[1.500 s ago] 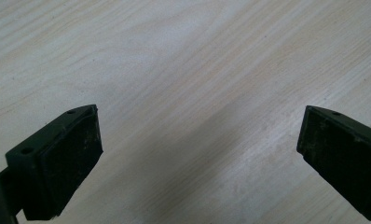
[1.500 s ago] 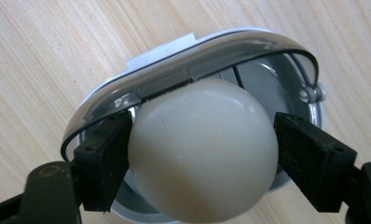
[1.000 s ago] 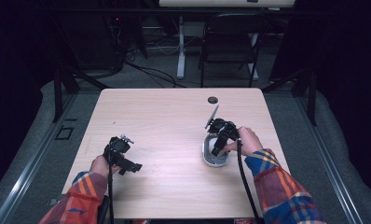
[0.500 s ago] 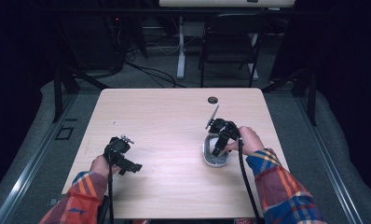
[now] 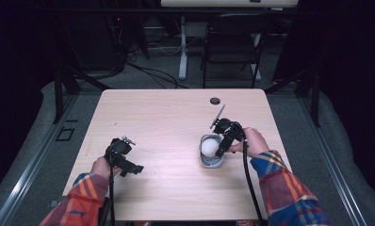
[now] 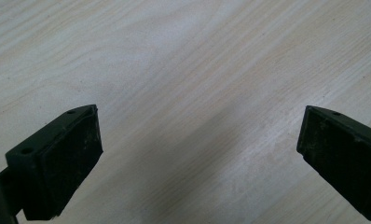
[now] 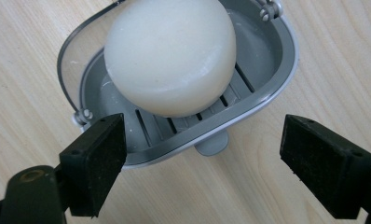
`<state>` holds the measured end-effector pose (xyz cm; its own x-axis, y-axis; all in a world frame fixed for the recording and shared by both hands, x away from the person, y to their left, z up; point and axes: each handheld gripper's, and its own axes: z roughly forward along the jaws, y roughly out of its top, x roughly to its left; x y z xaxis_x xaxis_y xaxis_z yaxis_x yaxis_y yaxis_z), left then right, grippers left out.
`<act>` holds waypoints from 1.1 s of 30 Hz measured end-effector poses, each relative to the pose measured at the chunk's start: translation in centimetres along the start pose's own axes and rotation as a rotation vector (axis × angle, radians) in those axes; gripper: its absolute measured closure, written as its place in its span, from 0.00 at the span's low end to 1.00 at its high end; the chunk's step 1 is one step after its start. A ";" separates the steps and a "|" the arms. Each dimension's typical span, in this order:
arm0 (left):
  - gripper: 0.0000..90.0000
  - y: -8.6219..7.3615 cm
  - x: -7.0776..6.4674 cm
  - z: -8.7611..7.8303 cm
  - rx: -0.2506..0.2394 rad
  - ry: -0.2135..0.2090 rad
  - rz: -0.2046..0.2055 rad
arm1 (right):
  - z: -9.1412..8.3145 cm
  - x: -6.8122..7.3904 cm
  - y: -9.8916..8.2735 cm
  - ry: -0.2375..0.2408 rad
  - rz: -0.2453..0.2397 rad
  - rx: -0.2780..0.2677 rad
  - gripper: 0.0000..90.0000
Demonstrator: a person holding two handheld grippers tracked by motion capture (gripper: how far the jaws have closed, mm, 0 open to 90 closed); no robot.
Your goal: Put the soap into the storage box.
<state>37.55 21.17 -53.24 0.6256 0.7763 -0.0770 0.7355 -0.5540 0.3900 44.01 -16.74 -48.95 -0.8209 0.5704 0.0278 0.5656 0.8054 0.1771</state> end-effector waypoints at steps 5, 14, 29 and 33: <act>0.00 0.0 0.0 -0.1 -0.005 0.005 0.002 | -1.2 0.0 -1.0 0.000 0.022 -0.044 0.12; 0.00 0.0 -0.1 -0.1 -0.009 0.011 0.007 | -3.0 0.2 -3.3 -0.035 0.038 -0.089 0.03; 0.00 0.1 -0.2 -0.1 -0.017 0.020 0.008 | -4.4 -0.6 -10.5 -0.087 0.147 -0.110 0.00; 0.00 0.0 -0.2 0.0 -0.012 0.019 0.010 | -4.1 -0.9 -12.1 -0.100 0.169 -0.091 0.00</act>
<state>37.42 20.97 -53.16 0.6277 0.7765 -0.0555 0.7260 -0.5581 0.4018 37.58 -27.67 -47.04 -0.7002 0.7132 -0.0328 0.6816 0.6815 0.2663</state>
